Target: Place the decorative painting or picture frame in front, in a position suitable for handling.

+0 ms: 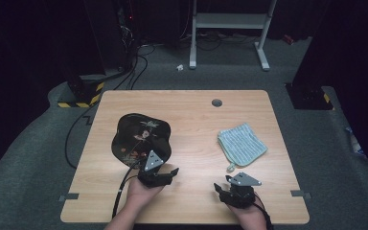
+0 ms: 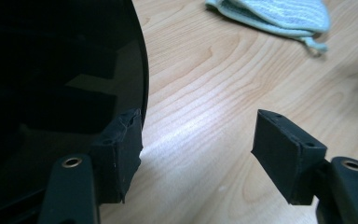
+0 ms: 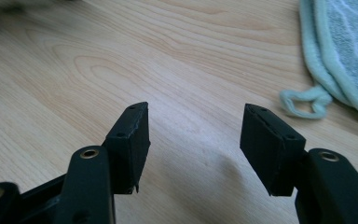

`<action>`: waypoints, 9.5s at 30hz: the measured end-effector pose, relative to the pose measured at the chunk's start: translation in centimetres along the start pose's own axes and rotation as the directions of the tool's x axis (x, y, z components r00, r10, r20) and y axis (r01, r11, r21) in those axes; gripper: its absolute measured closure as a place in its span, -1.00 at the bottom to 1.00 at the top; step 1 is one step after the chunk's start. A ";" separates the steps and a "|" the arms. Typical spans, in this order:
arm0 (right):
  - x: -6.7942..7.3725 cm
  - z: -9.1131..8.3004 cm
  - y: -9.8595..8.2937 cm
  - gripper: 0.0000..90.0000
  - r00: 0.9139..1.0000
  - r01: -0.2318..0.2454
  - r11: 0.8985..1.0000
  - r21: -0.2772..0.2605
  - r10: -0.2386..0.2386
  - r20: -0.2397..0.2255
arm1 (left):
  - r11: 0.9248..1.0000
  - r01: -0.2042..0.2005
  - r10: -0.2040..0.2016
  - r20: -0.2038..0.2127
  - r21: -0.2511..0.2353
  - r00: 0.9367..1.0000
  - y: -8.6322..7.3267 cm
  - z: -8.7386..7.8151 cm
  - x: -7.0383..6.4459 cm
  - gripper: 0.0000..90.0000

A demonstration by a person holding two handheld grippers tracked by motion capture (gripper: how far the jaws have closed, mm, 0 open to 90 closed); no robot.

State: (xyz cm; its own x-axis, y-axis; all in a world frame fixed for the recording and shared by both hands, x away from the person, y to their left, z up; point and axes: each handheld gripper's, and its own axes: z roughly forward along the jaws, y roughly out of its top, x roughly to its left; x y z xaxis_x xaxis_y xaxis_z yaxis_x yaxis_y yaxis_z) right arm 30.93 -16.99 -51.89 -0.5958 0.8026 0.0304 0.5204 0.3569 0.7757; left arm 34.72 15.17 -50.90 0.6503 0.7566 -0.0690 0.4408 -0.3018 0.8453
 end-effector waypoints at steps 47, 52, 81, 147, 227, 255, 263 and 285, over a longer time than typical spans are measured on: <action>0.4 2.3 1.1 -0.14 0.997 -0.023 1.000 0.020 0.024 -0.067 | 0.967 0.203 -0.225 -0.135 -0.154 0.965 -5.2 -7.9 9.6 -0.22; 0.4 2.3 1.1 -0.15 0.997 -0.028 0.999 0.022 0.029 -0.071 | 0.975 0.171 -0.192 -0.155 -0.139 0.969 -5.5 -8.1 9.3 -0.18; 0.6 2.5 1.2 -0.16 0.996 -0.004 0.999 0.032 0.007 -0.084 | 0.979 0.155 -0.175 -0.156 -0.131 0.972 -6.4 -9.4 7.2 -0.21; 0.7 2.9 1.3 -0.16 0.996 0.003 0.998 0.060 0.002 -0.088 | 0.976 0.103 -0.142 -0.204 -0.190 0.969 -0.2 -11.2 4.7 0.18; 0.8 2.8 1.2 -0.16 0.996 0.012 0.999 0.050 -0.007 -0.084 | 0.966 0.033 -0.046 -0.046 -0.257 0.998 -0.5 -7.8 0.5 0.09; 0.3 2.2 1.2 -0.10 0.995 -0.016 1.000 0.016 0.018 -0.096 | 0.990 -0.028 0.041 -0.092 0.139 0.995 -7.2 -7.5 2.4 -0.26; -0.7 1.5 1.3 -0.09 0.994 -0.019 1.000 -0.021 0.016 -0.107 | 0.988 0.010 0.008 -0.118 0.154 0.993 -7.3 -7.5 3.6 -0.33; -4.3 0.1 2.2 -0.81 0.995 -0.035 0.999 -0.022 0.037 0.094 | 0.980 0.045 -0.016 -0.153 0.192 0.988 -7.0 -6.8 3.8 -0.83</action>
State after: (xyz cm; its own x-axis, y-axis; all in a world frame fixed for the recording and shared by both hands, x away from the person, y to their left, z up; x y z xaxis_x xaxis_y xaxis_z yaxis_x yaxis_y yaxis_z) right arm 34.76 -19.62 -50.37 -0.5164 0.8563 -0.0003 0.5272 0.3182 0.7879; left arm 29.91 24.14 -53.47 0.5411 0.8410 -0.0006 0.5805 -0.3730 0.7238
